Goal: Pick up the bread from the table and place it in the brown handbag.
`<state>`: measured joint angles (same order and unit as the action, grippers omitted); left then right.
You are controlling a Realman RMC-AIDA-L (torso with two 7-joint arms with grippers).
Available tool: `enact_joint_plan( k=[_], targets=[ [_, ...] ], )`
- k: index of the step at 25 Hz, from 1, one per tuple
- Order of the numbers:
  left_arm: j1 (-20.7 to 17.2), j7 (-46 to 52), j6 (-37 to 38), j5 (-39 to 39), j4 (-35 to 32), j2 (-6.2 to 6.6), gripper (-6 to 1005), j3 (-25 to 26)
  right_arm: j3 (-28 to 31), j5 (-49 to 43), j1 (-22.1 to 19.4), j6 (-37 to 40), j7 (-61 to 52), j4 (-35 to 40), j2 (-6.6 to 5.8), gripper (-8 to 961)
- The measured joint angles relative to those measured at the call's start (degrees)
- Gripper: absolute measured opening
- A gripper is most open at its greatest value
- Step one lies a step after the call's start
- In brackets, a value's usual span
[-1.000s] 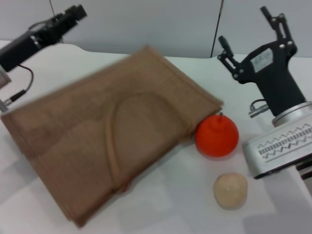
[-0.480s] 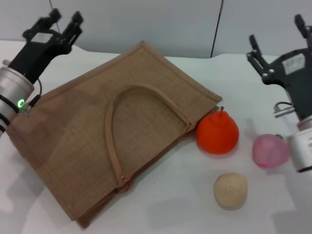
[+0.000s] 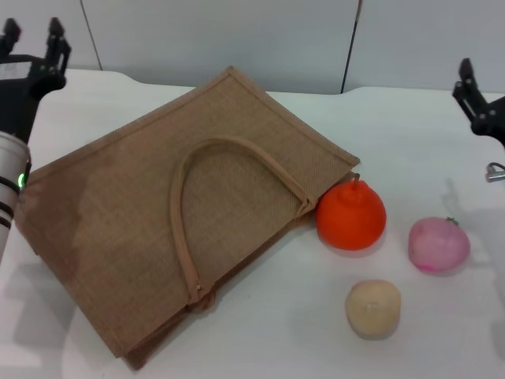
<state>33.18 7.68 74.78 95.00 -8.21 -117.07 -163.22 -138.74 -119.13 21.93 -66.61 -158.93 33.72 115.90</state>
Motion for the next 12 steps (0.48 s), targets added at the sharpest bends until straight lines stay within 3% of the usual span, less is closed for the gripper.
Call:
enact_joint_plan(
  k=[12],
  targets=[
    [-1.2, -1.1, 0.4, 3.0, -1.4, -0.09, 615, 0.0, -0.1, 3.0, 0.1, -1.5, -2.3, -2.2, 0.03, 894]
  ],
)
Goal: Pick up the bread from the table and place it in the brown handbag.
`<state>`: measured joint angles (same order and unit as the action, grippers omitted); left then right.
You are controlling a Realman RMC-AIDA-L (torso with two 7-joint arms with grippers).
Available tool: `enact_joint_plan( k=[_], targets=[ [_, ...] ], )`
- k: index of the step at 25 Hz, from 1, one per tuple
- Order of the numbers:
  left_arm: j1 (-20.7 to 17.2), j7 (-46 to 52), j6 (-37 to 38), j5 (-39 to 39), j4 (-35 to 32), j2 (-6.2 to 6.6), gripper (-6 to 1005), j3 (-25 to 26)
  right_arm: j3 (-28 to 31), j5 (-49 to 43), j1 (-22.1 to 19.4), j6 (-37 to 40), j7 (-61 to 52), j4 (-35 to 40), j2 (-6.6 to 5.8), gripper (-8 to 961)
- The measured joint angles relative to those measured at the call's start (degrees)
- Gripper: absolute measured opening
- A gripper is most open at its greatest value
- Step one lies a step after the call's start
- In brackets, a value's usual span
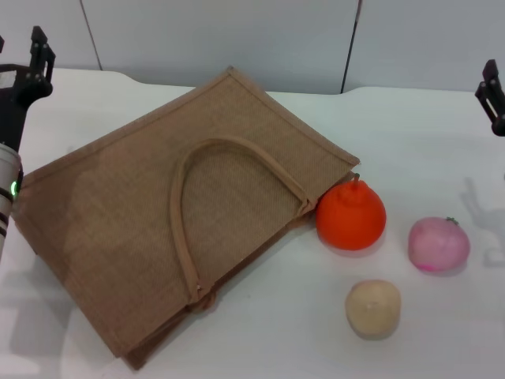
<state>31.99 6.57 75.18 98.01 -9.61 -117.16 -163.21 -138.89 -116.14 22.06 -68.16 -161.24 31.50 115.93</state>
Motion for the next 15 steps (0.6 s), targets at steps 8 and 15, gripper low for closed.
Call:
enact_joint_plan(
  k=[8, 15],
  targets=[
    [-0.2, -0.1, 0.0, 0.4, -0.1, 0.05, 615, 0.0, 0.0, 0.0, 0.0, 0.0, -0.1, -0.2, 0.00, 894],
    [-0.1, -0.1, -0.2, 0.4, -0.1, 0.12, 615, 0.0, 0.0, 0.0, 0.0, 0.0, -0.1, -0.5, 0.00, 894]
  ],
)
